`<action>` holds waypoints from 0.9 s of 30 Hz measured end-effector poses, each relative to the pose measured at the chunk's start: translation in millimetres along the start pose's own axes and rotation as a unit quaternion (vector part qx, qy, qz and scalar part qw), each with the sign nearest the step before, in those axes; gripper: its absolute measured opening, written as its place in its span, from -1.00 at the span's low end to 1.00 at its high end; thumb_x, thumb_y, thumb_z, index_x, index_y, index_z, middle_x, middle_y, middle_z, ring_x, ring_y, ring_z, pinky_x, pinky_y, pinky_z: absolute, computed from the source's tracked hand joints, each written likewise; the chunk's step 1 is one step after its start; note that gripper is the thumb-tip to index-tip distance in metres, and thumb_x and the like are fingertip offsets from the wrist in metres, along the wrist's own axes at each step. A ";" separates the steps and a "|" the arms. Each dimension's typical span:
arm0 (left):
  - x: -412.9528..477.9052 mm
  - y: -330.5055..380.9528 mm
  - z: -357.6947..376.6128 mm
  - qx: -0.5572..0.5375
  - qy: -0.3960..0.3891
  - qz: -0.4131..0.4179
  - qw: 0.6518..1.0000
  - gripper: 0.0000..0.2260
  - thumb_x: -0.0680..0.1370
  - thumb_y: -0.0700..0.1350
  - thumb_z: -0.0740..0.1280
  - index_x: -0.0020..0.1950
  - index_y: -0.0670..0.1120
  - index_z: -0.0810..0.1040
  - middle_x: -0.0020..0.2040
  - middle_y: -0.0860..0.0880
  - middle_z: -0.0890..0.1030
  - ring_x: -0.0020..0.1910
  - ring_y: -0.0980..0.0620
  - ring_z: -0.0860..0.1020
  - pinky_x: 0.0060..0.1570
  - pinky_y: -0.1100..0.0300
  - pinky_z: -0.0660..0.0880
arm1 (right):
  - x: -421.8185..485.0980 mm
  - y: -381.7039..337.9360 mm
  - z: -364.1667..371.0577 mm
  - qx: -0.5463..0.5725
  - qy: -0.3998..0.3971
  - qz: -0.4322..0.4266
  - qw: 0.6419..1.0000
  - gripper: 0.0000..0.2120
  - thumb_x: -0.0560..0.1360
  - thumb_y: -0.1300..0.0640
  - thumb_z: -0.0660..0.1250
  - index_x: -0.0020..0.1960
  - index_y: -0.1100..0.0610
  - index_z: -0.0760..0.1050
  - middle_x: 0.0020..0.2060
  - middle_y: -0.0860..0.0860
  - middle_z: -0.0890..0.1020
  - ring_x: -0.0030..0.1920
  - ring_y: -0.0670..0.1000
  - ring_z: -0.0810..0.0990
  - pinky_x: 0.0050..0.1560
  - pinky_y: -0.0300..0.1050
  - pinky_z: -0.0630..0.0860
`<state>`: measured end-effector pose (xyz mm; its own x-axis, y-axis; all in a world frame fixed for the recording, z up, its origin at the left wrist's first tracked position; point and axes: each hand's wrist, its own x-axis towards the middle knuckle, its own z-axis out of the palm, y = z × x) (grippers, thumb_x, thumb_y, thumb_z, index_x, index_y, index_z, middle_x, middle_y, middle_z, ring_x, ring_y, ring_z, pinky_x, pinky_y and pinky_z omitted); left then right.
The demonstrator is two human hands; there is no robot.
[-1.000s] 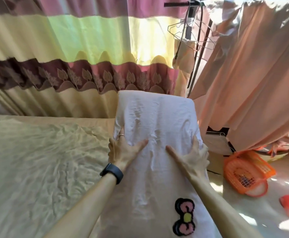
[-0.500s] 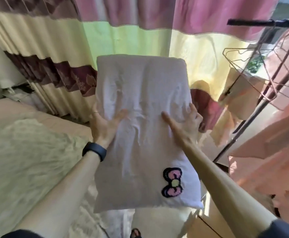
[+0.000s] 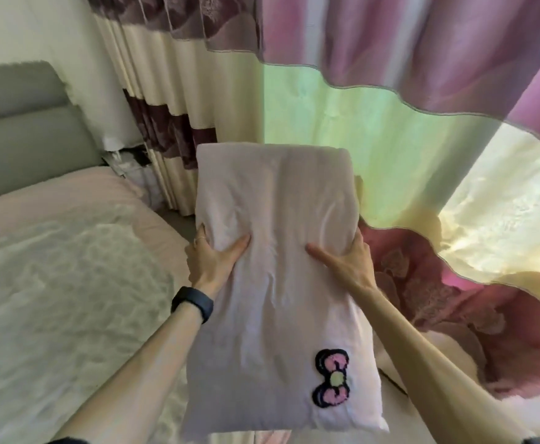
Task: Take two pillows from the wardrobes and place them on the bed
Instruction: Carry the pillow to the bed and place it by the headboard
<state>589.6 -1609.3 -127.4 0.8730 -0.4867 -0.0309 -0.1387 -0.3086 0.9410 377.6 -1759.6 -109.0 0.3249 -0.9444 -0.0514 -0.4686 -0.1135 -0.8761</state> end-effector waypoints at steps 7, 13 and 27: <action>78.6 -3.4 14.2 0.055 0.058 -0.069 0.994 0.20 0.06 0.51 0.45 0.59 0.07 0.14 0.44 -0.15 0.31 0.40 -0.19 0.35 0.38 -0.08 0.36 | 105.8 -18.4 62.6 -0.046 -0.088 -0.032 0.995 0.26 0.07 -0.48 0.54 0.59 -0.03 0.10 0.35 0.06 0.41 0.33 0.14 0.47 0.33 0.24 0.46; 132.3 -13.2 36.2 0.055 0.172 -0.138 0.974 0.17 0.05 0.52 0.45 0.57 0.09 0.18 0.35 -0.16 0.33 0.36 -0.22 0.37 0.34 -0.09 0.39 | 211.9 -39.5 120.1 -0.089 -0.202 -0.082 0.972 0.31 0.04 -0.55 0.47 0.60 -0.07 0.01 0.41 0.07 0.35 0.38 0.18 0.44 0.33 0.28 0.44; 170.7 -0.6 117.5 0.048 0.362 -0.285 0.886 0.12 0.12 0.49 0.47 0.57 0.10 0.16 0.43 -0.16 0.35 0.41 -0.25 0.30 0.38 -0.20 0.34 | 353.7 -59.5 204.9 -0.215 -0.408 -0.244 0.853 0.30 0.01 -0.69 0.27 0.53 -0.24 -0.27 0.50 0.09 0.24 0.45 0.24 0.30 0.33 0.41 0.32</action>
<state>683.8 -1788.1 -172.9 0.8800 0.4126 -0.2352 0.4131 -0.4207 0.8076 688.8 -2023.5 -173.2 0.9491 -0.2431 -0.2002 -0.3146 -0.7007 -0.6403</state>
